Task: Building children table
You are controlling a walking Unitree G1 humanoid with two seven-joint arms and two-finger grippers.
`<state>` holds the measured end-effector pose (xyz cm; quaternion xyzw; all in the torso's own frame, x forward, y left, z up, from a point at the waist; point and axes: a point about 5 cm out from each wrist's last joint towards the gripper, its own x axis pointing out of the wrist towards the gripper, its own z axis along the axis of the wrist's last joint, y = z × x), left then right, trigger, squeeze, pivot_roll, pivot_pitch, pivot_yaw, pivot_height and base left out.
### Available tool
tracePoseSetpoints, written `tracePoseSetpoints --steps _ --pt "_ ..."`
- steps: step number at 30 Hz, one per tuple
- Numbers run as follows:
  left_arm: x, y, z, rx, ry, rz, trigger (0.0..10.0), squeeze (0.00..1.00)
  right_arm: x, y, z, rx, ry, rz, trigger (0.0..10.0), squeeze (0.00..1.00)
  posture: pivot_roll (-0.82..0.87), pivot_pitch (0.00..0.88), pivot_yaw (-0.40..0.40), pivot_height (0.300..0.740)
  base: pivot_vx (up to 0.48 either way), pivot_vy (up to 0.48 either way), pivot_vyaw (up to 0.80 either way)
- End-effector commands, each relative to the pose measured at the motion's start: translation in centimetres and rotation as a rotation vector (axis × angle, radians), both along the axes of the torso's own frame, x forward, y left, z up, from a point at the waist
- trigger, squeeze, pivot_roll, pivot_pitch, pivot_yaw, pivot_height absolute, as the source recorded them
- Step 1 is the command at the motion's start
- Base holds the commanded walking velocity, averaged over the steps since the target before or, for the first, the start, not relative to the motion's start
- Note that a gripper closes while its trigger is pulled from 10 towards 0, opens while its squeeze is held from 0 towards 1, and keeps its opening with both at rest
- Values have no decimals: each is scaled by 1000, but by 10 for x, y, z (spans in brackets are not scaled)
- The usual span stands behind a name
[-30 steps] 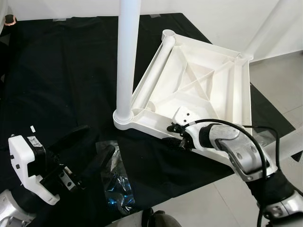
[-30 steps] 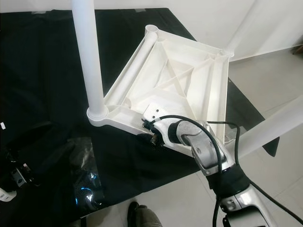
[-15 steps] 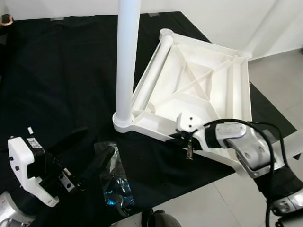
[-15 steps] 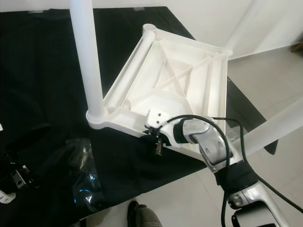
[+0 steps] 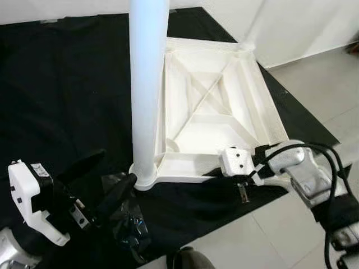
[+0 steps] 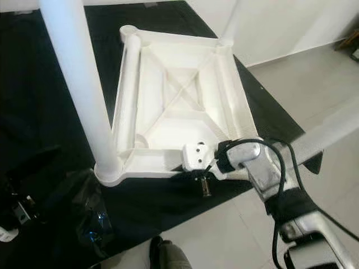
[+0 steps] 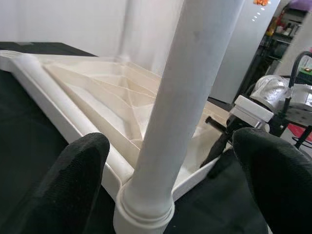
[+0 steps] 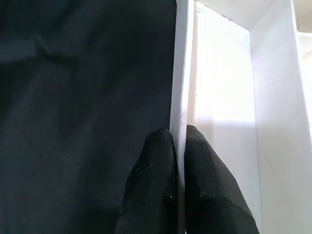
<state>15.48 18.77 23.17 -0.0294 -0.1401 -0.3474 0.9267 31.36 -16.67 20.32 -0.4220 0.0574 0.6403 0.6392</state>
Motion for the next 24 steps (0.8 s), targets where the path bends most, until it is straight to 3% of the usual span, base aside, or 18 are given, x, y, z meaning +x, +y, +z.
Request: tracePoseSetpoints --steps 1,5,9,10,11,12,13,14,15,18,19,20,22,23,24 --pt "-3 -2 1 17 1 -19 10000 0 -1 10 16 -42 -149 133 0 0 140 247 -133 740 0 0 0" --pt "-4 -3 2 18 0 -17 10000 0 12 3 22 -152 -324 169 0 0 139 255 -140 740 0 0 0" --pt "-4 -3 2 18 0 -17 10000 0 16 -4 19 -236 -384 169 0 0 140 258 -142 740 0 0 0" --pt "-4 -3 2 17 -1 -16 10000 0 18 -8 18 -254 -383 142 10000 0 141 260 -142 740 0 0 0" --pt "-5 -3 3 17 -1 -16 10000 0 19 -11 18 -243 -373 113 10000 0 141 261 -142 740 0 0 0" --pt "-5 -3 3 16 -1 -15 10000 0 20 -12 19 -236 -371 93 10000 145 142 263 -142 740 0 0 0" --pt "-5 -4 3 15 -1 -15 10000 0 20 -12 20 -232 -374 82 10000 455 142 263 -142 740 0 0 0" --pt "-5 -4 3 15 -1 -15 10000 0 20 -12 20 -232 -374 82 10000 455 142 263 -142 740 0 0 0" --pt "-5 -4 3 13 -2 -16 10000 0 22 -11 23 -204 -368 38 10000 1000 142 264 -143 740 0 0 0" --pt "-4 -5 3 11 -2 -19 10000 0 24 1 38 50 -314 -51 10000 1000 140 264 -145 740 0 0 0" --pt "-4 -5 3 11 -2 -19 10000 0 24 1 38 50 -314 -51 10000 1000 140 264 -145 740 0 0 0" --pt "-4 -5 3 10 -3 -19 10000 0 23 4 42 120 -282 -56 10000 1000 141 264 -146 740 0 0 0" --pt "-4 -5 3 7 -3 -21 10000 0 12 18 56 400 -125 -40 10000 1000 144 265 -141 740 0 0 0" --pt "-4 -5 3 7 -3 -21 10000 0 12 18 56 400 -125 -40 10000 1000 144 265 -141 740 0 0 0" --pt "-4 -6 3 8 -3 -21 10000 0 6 22 62 504 -47 -16 10000 1000 144 265 -141 740 0 0 0"
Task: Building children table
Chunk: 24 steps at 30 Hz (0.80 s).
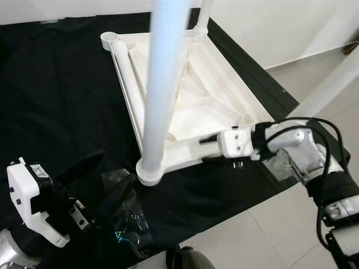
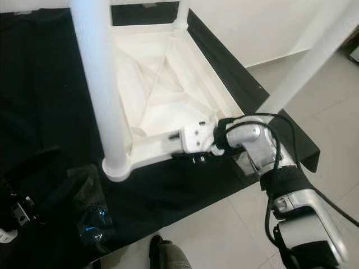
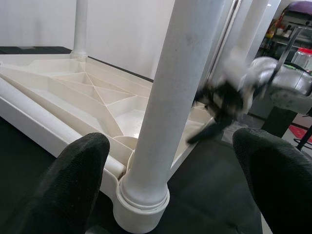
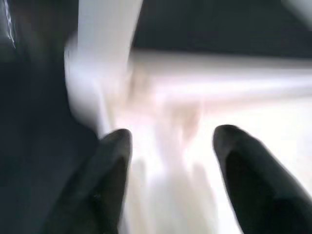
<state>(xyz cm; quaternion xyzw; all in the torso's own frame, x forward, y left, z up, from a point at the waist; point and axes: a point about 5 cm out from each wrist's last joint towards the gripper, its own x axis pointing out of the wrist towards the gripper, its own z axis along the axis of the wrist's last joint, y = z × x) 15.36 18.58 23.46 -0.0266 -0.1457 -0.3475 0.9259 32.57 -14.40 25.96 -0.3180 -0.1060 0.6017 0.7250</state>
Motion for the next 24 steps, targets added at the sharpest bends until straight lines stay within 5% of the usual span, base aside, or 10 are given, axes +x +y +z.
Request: tracePoseSetpoints --steps 1,2,6,9,13,14,15,16,24 --pt "-3 -4 0 7 9 -21 10000 0 -6 -1 6 90 64 36 10000 1000 144 265 -141 740 0 0 0" --pt "-3 -4 0 5 10 -22 10000 0 -13 1 11 173 126 90 10000 1000 147 265 -139 740 0 0 0" --pt "-3 -4 0 5 10 -22 10000 0 -13 1 11 173 126 90 10000 1000 147 265 -139 740 0 0 0" --pt "-4 -1 -1 12 13 -7 10000 0 -19 4 20 363 210 123 10000 1000 152 267 -141 740 0 0 0" --pt "-5 11 1 34 6 47 10000 0 -22 13 15 418 240 146 10000 1000 161 268 -143 740 0 0 0" --pt "-5 17 1 45 2 70 10000 0 -21 16 15 434 242 149 10000 812 161 268 -143 740 0 0 0" --pt "-6 20 2 52 -1 85 10000 0 -20 18 15 445 243 148 10000 812 161 268 -143 740 0 0 0" --pt "-7 24 2 60 -4 101 10000 0 -18 19 18 464 252 145 10000 0 165 268 -146 740 0 0 0" --pt "-12 34 5 89 -9 149 10000 0 -13 40 28 433 291 278 10000 0 180 273 -155 740 0 0 0"
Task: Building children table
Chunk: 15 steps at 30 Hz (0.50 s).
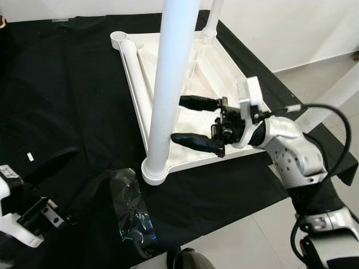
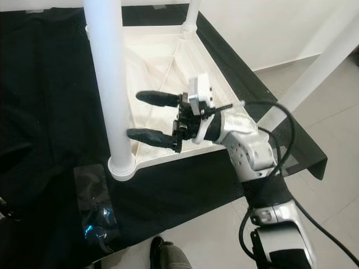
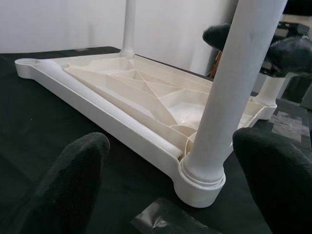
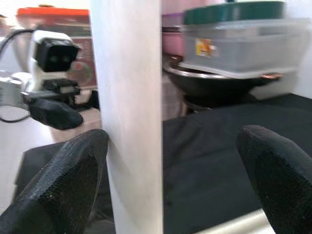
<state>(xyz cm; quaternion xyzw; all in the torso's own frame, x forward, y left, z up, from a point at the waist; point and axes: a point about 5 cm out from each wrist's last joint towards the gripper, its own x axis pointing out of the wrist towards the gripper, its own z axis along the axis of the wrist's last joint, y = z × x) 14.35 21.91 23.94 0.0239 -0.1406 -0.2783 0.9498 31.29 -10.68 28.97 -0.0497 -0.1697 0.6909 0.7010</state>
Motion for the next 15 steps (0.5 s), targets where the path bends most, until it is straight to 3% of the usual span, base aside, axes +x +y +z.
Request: tracePoseSetpoints --steps 1,9,15 --pt "-2 1 0 13 8 -7 10000 0 3 7 -1 -10 -10 22 10000 0 182 276 -158 740 0 0 0" --pt "-9 0 0 17 17 -7 10000 0 17 31 2 -78 -28 101 10000 0 195 295 -176 740 0 0 0" --pt "-10 -3 -1 10 24 -16 10000 0 19 34 0 -116 -15 159 10000 0 195 299 -183 740 0 0 0"
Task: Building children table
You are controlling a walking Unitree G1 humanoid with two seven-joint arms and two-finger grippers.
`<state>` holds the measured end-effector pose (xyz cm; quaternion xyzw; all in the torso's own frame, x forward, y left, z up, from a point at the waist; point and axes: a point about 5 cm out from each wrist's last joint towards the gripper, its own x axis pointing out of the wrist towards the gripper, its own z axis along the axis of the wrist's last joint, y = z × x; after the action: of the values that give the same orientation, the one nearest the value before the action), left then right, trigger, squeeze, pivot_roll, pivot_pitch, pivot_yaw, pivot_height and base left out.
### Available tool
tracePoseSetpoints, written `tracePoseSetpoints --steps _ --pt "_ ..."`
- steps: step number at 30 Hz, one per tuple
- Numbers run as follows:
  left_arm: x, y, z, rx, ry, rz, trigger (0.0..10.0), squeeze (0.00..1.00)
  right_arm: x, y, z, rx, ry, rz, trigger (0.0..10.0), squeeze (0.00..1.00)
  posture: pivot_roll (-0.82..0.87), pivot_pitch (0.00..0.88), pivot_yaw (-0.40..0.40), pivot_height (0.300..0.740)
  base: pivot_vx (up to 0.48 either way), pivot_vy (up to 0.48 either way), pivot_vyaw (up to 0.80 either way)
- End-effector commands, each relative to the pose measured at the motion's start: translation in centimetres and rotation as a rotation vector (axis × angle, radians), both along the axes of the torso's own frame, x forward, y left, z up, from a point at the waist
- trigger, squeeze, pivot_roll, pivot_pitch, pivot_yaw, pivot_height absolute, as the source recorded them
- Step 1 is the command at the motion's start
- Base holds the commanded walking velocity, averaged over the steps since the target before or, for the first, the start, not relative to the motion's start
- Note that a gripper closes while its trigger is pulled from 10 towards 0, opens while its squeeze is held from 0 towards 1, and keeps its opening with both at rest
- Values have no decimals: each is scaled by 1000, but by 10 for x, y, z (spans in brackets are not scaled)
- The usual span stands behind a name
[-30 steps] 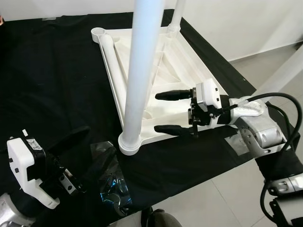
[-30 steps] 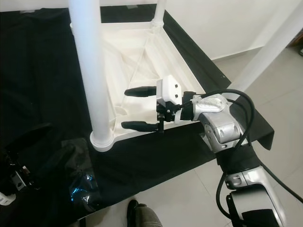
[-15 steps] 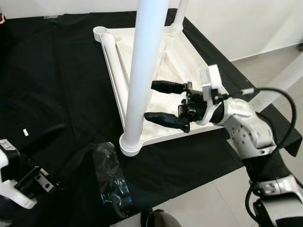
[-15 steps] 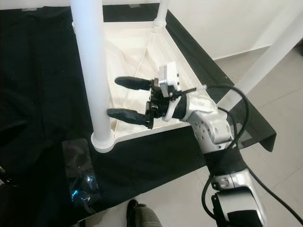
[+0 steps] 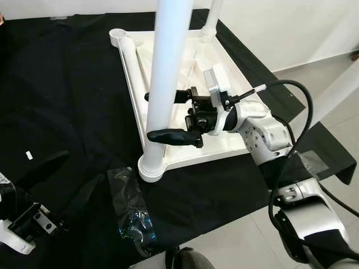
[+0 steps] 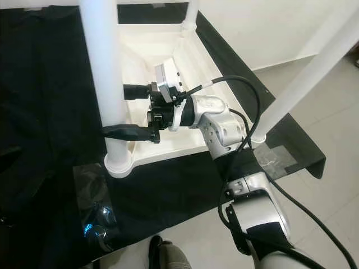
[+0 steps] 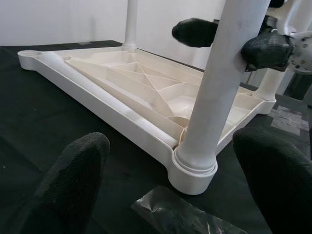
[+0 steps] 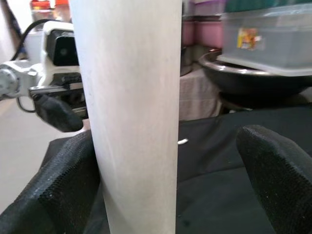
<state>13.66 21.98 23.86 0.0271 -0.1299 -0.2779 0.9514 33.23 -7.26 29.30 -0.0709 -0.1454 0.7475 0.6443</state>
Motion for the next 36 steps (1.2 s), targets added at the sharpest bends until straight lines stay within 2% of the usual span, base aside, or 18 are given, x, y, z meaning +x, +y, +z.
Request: tracePoseSetpoints --steps 1,6,7,8,9,10,14,18,23,26,29,30,31,32,33,34,35,36 --pt "-3 -5 0 -4 6 -23 10000 0 1 1 -4 -39 -3 32 10000 0 195 299 -185 740 0 0 0" --pt "-3 -8 -1 -10 10 -35 10000 0 1 8 -11 -52 12 78 10000 0 196 297 -188 740 0 0 0" --pt "-3 -8 -1 -11 10 -36 10000 0 -1 11 -13 -50 23 94 9373 0 199 294 -187 740 0 0 0" --pt "-3 -8 -1 -11 10 -37 10000 0 -2 14 -15 -49 32 108 9373 0 199 294 -187 740 0 0 0" --pt "-3 -9 -1 -11 9 -38 10000 0 -6 20 -20 -50 39 128 4000 0 199 292 -187 740 0 0 0" --pt "-2 -9 0 -12 8 -39 10000 0 -9 24 -24 -50 48 145 0 0 200 290 -185 740 0 0 0" --pt "-2 -10 0 -12 6 -42 10000 0 -13 30 -29 -50 61 171 0 0 200 290 -185 740 0 0 0" --pt "-1 -10 0 -13 5 -43 10000 0 -12 30 -31 -50 64 147 0 0 196 288 -185 740 0 0 0" --pt "0 -10 0 -16 3 -48 10000 0 -15 16 -38 -62 44 26 0 0 177 287 -186 740 0 0 0" --pt "1 -11 -1 -18 3 -51 10000 0 -30 10 -54 -64 88 -128 0 0 170 284 -184 740 0 0 0" --pt "1 -11 -1 -18 3 -52 10000 0 -37 8 -61 -61 113 -188 0 0 170 284 -184 740 0 0 0" --pt "2 -11 -1 -19 3 -54 10000 0 -42 6 -70 -57 160 -310 0 0 160 284 -182 740 0 0 0" --pt "3 -11 -2 -19 4 -57 10000 0 -39 2 -83 -75 175 -570 0 0 159 283 -179 740 0 0 0" --pt "4 -11 -2 -21 4 -63 10000 0 -29 -17 -97 -123 127 -1017 0 0 146 281 -178 740 0 0 0" --pt "4 -11 -2 -21 4 -63 10000 0 -29 -17 -97 -123 127 -1017 0 0 146 281 -178 740 0 0 0" --pt "4 -11 -2 -23 4 -67 10000 0 -35 -38 -104 -104 120 -1279 0 0 146 281 -178 740 0 0 0" --pt "5 -12 -2 -25 4 -71 10000 0 -47 -46 -109 -113 65 -1372 0 0 148 280 -170 740 0 0 0" --pt "5 -12 -2 -25 4 -71 10000 0 -47 -46 -109 -113 65 -1372 0 0 148 280 -170 740 0 0 0"
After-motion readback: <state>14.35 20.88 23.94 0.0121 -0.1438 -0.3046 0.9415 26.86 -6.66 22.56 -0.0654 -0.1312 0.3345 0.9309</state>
